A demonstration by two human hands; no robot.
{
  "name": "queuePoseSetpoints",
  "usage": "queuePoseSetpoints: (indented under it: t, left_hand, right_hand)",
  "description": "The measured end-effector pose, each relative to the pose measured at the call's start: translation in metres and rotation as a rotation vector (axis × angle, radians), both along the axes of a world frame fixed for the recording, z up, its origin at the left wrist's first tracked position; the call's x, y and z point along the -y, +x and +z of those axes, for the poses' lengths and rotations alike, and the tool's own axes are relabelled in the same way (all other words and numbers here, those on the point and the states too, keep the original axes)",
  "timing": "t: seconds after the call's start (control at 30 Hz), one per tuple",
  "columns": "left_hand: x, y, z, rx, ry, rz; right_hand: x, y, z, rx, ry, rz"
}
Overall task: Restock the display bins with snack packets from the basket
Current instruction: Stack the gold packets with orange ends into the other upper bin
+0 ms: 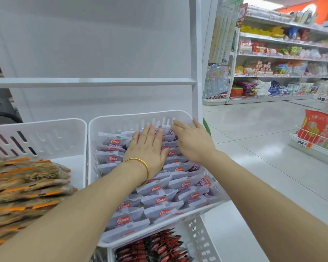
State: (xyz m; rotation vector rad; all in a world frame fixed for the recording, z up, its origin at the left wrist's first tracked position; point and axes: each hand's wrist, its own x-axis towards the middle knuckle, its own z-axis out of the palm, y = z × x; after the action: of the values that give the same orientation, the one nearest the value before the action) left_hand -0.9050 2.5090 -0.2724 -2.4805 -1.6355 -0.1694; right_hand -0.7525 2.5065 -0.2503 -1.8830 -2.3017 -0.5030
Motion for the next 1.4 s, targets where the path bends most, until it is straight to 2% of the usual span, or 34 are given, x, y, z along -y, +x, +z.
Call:
queuePoseSetpoints:
  t: [0.03, 0.1, 0.17, 0.23, 0.43, 0.57, 0.67, 0.77, 0.9, 1.07, 1.17, 1.27, 1.4]
  left_hand:
    - [0.001, 0.0, 0.001, -0.001, -0.015, 0.003]
    - [0.004, 0.001, 0.006, 0.009, -0.049, 0.002]
    - [0.01, 0.0, 0.015, 0.07, -0.072, -0.02]
    - [0.028, -0.003, 0.026, 0.158, -0.055, -0.064]
    - [0.165, -0.042, 0.029, 0.413, -0.056, -0.217]
    - [0.28, -0.09, -0.019, 0.422, -0.235, -0.231]
    - [0.355, -0.127, -0.07, 0.184, -0.449, -0.207]
    - [0.396, -0.154, -0.105, 0.029, -0.642, -0.147]
    - [0.409, -0.165, -0.127, -0.155, -0.666, -0.133]
    - [0.412, -0.152, -0.152, -0.209, -0.666, -0.207]
    - [0.415, -0.146, -0.163, -0.243, -0.668, -0.259]
    - [0.416, -0.148, -0.171, -0.26, -0.71, -0.259]
    - [0.414, -0.15, -0.177, -0.251, -0.764, -0.225]
  right_hand:
    - [0.001, 0.0, 0.003, -0.063, -0.028, 0.02]
    - [0.01, 0.004, 0.013, -0.367, -0.045, 0.064]
    - [0.035, 0.01, 0.021, -0.726, 0.034, 0.075]
    - [0.072, 0.012, 0.023, -0.923, 0.11, 0.076]
    - [0.218, -0.026, -0.018, -1.164, 0.146, 0.095]
    - [0.316, -0.064, -0.091, -1.316, 0.023, -0.034]
    - [0.389, -0.084, -0.158, -1.275, -0.218, -0.149]
    - [0.43, -0.093, -0.202, -1.152, -0.463, -0.191]
    - [0.433, -0.089, -0.239, -0.939, -0.728, -0.22]
    - [0.424, -0.065, -0.291, -0.546, -1.029, -0.283]
    - [0.426, -0.041, -0.33, -0.382, -1.194, -0.396]
    - [0.429, -0.026, -0.363, -0.215, -1.245, -0.376]
    - [0.431, -0.034, -0.355, -0.028, -1.154, -0.24]
